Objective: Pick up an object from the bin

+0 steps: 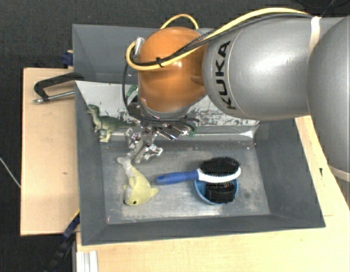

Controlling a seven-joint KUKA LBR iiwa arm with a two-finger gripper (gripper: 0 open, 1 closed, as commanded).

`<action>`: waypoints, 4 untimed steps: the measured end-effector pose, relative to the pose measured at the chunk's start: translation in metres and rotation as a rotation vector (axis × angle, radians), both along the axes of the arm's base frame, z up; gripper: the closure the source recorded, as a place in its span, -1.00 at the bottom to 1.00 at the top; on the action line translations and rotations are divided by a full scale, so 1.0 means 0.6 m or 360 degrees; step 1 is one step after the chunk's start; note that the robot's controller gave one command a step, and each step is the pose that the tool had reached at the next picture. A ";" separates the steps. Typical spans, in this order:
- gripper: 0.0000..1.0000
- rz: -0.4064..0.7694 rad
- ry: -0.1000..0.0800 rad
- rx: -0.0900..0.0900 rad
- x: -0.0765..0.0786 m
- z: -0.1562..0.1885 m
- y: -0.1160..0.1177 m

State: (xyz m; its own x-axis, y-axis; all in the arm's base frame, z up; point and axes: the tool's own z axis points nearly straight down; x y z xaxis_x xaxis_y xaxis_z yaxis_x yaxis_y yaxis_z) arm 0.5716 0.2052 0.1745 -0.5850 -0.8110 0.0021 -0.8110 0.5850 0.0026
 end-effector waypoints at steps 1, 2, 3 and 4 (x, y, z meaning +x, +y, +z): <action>1.00 0.0031 -0.0028 0.0013 -0.087 0.224 0.016; 1.00 0.0267 0.0003 0.0002 -0.127 0.019 0.023; 1.00 0.0248 -0.0030 0.0011 -0.063 0.145 0.016; 1.00 0.0200 0.0003 0.0001 -0.002 -0.044 0.008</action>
Offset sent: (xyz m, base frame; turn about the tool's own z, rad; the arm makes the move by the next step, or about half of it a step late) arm -0.0536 0.0073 0.1280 -0.0195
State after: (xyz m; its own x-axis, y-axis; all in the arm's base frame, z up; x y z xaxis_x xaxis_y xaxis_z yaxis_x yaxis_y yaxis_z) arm 0.5705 0.2098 0.1478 -0.4787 -0.8780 0.0025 -0.8780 0.4787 0.0048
